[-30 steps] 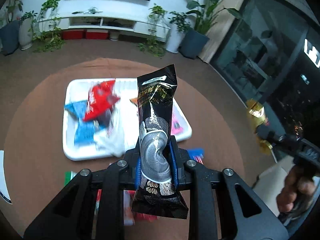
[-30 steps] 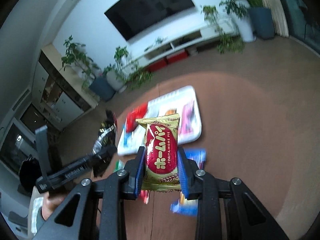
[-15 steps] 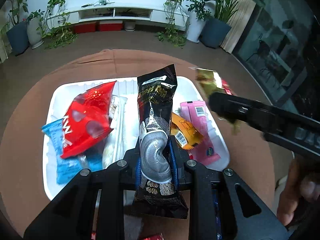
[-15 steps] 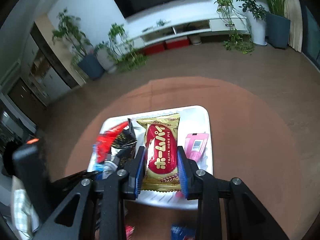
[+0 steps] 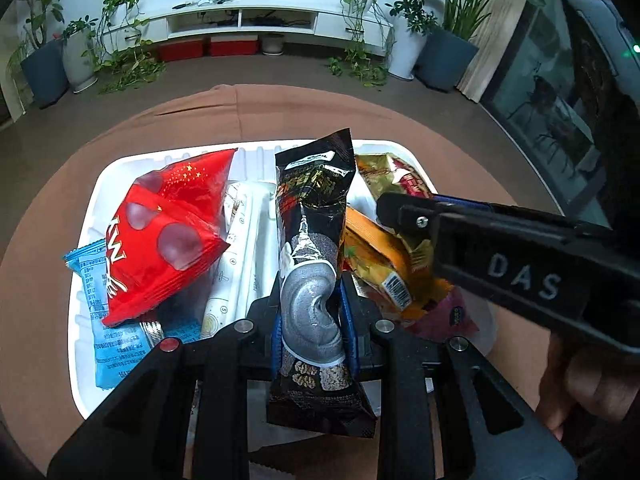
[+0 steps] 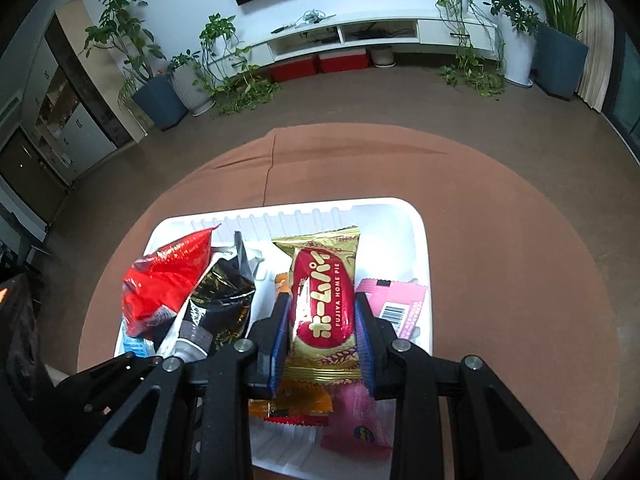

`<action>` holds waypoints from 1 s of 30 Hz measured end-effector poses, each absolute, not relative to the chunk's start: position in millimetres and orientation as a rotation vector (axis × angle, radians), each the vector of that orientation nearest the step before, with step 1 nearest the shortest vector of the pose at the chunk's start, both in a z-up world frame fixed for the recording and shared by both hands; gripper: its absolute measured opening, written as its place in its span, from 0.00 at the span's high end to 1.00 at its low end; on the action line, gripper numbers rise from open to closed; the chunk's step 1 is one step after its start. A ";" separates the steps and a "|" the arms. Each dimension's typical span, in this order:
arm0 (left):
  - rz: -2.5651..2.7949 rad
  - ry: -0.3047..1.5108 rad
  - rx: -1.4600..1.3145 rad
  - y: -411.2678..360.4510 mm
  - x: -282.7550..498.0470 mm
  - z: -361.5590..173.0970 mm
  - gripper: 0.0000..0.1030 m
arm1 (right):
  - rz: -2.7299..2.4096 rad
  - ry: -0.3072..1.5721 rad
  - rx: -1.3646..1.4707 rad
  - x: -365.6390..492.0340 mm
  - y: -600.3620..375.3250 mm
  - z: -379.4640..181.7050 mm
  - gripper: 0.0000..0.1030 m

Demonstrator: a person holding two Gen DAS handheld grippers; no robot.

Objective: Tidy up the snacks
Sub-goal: 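Carry the black packet with the left tool and gold packet with the right tool into the tray, then open both tools to release the packets in the tray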

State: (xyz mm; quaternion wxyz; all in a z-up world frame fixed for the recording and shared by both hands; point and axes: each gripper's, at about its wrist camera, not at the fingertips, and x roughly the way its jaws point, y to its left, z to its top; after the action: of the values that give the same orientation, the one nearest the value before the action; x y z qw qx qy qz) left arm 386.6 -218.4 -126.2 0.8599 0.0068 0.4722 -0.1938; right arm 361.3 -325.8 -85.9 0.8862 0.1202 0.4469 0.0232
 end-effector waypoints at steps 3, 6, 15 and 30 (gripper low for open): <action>-0.397 0.992 0.019 -217.2 392.1 -129.1 0.77 | 0.045 0.929 0.239 363.4 -322.9 -87.5 0.68; -0.388 0.994 0.032 -218.2 395.5 -131.1 0.77 | 0.040 0.934 0.239 365.4 -323.7 -90.6 0.68; -0.375 0.986 0.052 -221.7 388.4 -131.8 0.77 | 0.031 0.950 0.226 366.8 -322.7 -100.4 0.68; -0.372 0.941 0.014 -211.8 379.4 -122.0 0.54 | 0.037 0.925 0.239 356.5 -324.6 -95.3 0.62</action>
State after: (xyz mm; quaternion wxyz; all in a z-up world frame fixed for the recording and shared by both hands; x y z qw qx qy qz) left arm 379.4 -211.8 -122.0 0.8746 0.0068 0.4509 -0.1782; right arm 356.5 -324.6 -95.3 0.8879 0.1151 0.4450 0.0179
